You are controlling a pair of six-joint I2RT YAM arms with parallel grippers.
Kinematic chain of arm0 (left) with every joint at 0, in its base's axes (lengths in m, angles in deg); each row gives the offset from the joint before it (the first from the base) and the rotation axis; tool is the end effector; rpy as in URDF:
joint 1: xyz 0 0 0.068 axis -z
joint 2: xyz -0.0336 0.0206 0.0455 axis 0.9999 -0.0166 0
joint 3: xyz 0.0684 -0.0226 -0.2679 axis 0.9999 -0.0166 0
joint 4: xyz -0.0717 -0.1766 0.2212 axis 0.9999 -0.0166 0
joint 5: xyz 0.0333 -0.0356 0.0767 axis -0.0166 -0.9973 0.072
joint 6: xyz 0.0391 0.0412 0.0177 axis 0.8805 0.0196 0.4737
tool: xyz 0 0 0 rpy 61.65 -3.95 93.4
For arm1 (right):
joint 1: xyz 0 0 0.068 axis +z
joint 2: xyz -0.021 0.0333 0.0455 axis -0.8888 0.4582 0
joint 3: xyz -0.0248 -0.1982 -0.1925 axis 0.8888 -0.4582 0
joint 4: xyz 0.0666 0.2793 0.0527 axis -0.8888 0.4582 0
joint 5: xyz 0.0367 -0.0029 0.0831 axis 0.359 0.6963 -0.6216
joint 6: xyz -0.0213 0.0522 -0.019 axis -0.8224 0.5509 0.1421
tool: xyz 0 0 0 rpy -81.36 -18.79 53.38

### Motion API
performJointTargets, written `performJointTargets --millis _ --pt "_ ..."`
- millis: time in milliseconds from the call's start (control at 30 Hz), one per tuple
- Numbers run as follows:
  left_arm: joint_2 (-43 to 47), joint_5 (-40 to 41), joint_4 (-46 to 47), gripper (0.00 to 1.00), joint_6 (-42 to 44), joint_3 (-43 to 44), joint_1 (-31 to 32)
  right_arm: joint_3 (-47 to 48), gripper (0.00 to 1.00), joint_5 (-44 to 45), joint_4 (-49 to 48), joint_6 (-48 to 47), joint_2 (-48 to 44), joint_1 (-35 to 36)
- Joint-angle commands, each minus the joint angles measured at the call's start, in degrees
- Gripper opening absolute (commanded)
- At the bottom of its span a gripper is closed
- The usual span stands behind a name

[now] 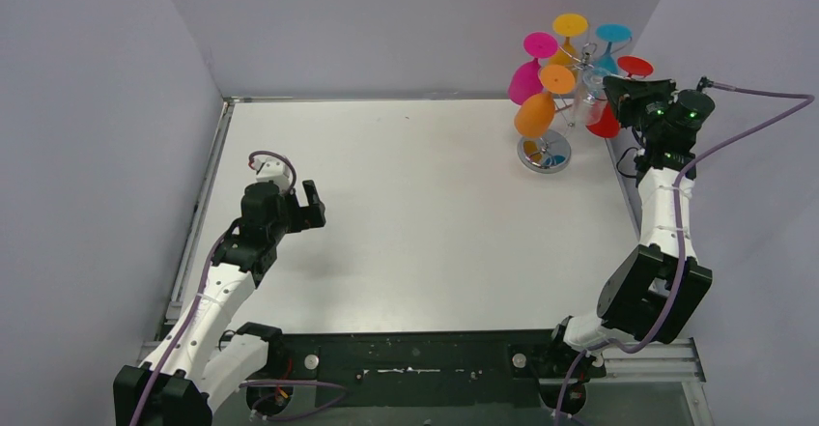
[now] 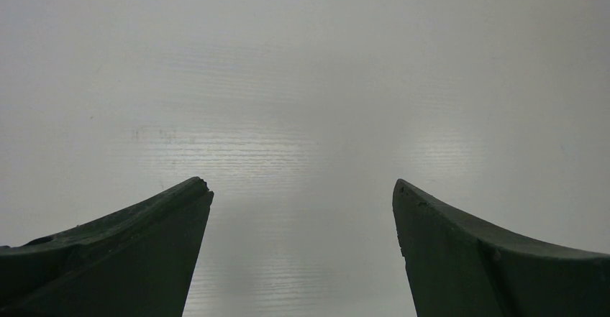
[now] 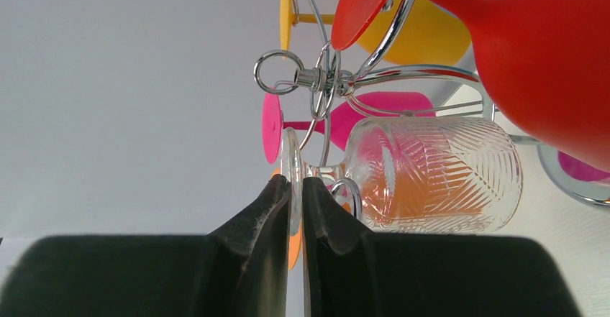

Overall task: Take the wine glass off the wine glass rack
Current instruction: Pick up the wine glass from the wine rack.

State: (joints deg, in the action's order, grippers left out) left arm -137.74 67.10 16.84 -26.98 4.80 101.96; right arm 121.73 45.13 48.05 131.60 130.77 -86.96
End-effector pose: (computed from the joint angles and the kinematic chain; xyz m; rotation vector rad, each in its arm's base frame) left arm 0.2351 -0.0496 0.2466 -0.1474 2.0985 -0.2234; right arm 0.3654 -0.1375 0.3789 0.9782 1.4912 1.1351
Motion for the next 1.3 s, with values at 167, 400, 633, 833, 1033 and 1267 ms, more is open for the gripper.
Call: performJointTargets --millis 167,400,633,833,1033,1267 --pt "0.3 -1.5 2.1 0.95 -0.2 0.9 -0.7 3.5 0.0 4.6 -3.9 -0.1 -2.7 -1.0" --pt "0.1 -1.6 2.1 0.95 -0.2 1.0 -0.8 2.8 0.0 6.1 -3.4 -0.2 -4.5 -1.1" --pt "0.1 -1.7 2.0 0.95 -0.3 0.9 -0.9 -0.2 0.0 3.5 -3.7 0.8 -7.4 -3.9" --pt "0.1 -1.9 2.0 0.95 -0.3 0.9 -0.9 -1.4 0.0 1.3 -2.5 -0.2 -9.7 -5.1" --pt "-0.1 -2.6 2.0 0.95 -0.3 0.9 -0.9 -3.9 0.0 -1.8 -1.2 -1.1 -12.8 -5.1" --pt "-3.7 -6.9 -0.4 0.96 0.0 3.3 -0.9 -3.4 0.0 -1.5 10.3 -11.4 -17.6 -4.7"
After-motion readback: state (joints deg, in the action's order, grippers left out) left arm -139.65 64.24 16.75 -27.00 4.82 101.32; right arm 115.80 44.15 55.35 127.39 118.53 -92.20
